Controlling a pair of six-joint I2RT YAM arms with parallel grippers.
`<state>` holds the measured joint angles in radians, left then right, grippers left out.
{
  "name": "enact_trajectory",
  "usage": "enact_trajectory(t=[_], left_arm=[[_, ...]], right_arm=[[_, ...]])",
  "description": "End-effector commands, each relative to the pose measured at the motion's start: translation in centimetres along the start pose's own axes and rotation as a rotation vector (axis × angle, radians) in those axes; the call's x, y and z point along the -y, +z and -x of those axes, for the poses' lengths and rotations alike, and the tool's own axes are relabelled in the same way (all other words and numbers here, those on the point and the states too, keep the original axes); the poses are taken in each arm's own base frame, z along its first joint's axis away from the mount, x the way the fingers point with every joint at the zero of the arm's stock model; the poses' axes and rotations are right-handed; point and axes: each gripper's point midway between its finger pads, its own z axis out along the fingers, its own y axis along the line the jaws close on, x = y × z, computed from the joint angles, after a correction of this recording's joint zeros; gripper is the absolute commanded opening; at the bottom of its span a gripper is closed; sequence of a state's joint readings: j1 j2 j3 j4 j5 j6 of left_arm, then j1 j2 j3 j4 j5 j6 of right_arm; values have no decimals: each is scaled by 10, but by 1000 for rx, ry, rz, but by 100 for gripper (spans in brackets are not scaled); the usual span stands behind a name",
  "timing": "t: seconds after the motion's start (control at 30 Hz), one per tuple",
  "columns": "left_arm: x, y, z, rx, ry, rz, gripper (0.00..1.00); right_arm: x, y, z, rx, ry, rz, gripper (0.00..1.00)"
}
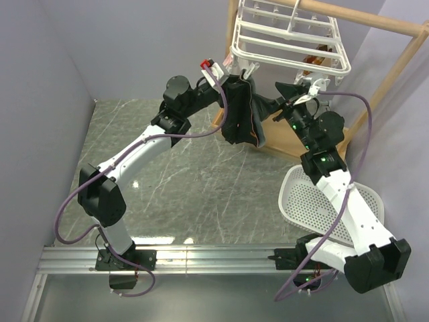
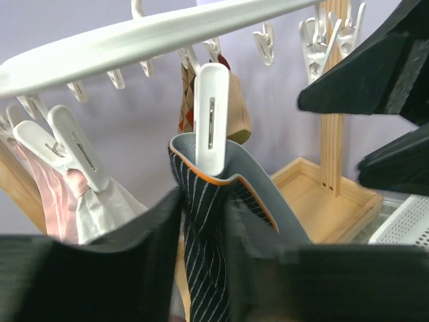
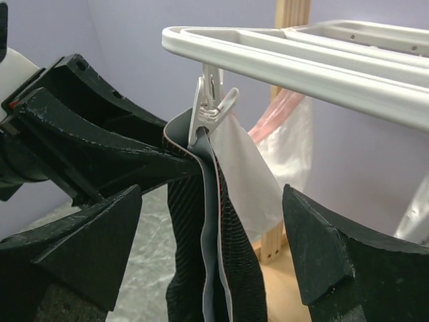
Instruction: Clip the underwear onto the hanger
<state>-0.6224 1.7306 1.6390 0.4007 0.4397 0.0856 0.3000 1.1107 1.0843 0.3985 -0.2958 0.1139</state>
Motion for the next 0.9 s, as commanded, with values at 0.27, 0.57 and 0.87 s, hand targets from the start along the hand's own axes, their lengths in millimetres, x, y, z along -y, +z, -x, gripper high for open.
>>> enact_trajectory(t=[0.27, 0.57, 0.87], left_arm=[[11, -32, 10, -63, -69, -2, 53], [34, -73, -7, -150, -149, -32, 64], [87, -93, 2, -98, -109, -186, 63]], right_arm=[[5, -55, 6, -130, 30, -9, 92], [19, -91, 6, -223, 68, -85, 92], [35, -127, 19, -288, 88, -153, 89]])
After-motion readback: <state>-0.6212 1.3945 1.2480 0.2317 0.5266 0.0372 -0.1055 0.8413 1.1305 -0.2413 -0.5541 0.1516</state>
